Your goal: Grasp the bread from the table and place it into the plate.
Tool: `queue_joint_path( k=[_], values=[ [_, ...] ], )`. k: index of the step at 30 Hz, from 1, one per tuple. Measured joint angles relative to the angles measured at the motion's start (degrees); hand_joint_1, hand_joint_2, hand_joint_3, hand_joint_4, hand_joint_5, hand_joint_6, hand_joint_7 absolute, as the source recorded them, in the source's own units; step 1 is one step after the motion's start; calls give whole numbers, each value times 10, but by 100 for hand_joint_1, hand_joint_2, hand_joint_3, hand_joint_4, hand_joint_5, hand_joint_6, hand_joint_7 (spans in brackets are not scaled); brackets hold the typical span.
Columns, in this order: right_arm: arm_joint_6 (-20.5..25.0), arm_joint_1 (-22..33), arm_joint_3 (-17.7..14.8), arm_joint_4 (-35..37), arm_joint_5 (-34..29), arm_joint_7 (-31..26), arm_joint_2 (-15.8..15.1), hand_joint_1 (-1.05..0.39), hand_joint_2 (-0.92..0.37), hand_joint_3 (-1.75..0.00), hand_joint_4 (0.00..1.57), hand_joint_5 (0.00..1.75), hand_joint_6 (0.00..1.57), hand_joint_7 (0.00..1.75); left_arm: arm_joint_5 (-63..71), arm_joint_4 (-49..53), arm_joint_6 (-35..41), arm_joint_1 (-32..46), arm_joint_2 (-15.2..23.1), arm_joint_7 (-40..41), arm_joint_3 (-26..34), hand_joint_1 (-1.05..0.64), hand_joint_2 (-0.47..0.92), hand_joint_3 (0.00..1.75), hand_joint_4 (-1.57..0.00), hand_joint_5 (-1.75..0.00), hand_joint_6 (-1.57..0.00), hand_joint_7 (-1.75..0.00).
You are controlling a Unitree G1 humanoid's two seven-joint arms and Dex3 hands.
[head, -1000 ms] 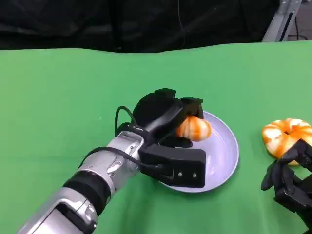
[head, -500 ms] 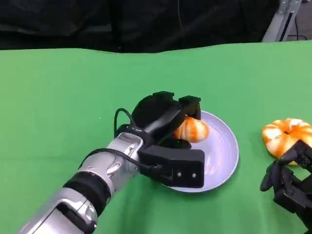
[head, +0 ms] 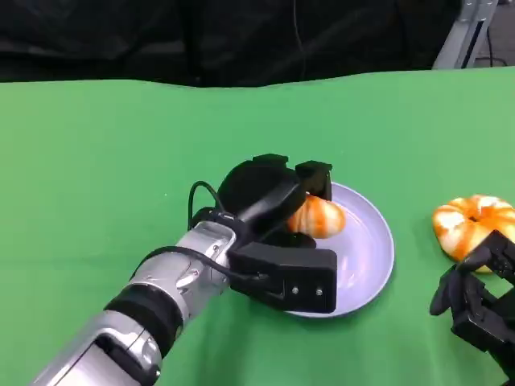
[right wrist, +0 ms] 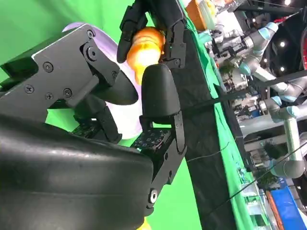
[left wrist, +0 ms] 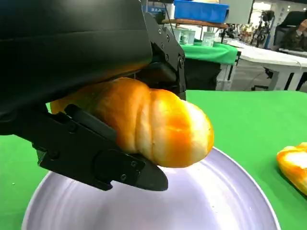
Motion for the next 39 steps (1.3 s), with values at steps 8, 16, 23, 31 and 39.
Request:
queue_joint_path(
  k=[8,16,23,31,39],
  values=[
    [0,0,0,0,0,0,0,-9,-50,-127,85,175,75,158,4,-1,15,0,4,-19,-8,-97,92,59,-25,-2,-47,0],
    [-2,-1,-1,2,0,2,0,-9,-51,-126,86,175,76,157,4,-1,22,0,6,-41,-9,-105,92,71,-6,0,-31,0],
    [-2,-1,-2,2,0,0,0,-10,-51,-125,87,175,77,156,4,-1,22,0,7,-42,-11,-105,92,74,-3,0,-28,0],
    [-2,-1,-2,2,0,-1,0,-10,-51,-125,86,175,76,157,-3,-10,21,0,12,-58,-8,-105,92,69,-3,0,-28,0],
    [-2,-1,-3,2,0,-1,0,-10,-52,-125,86,175,75,158,-24,-27,18,2,15,-73,5,-105,92,64,-5,-1,-30,-1]
  ],
)
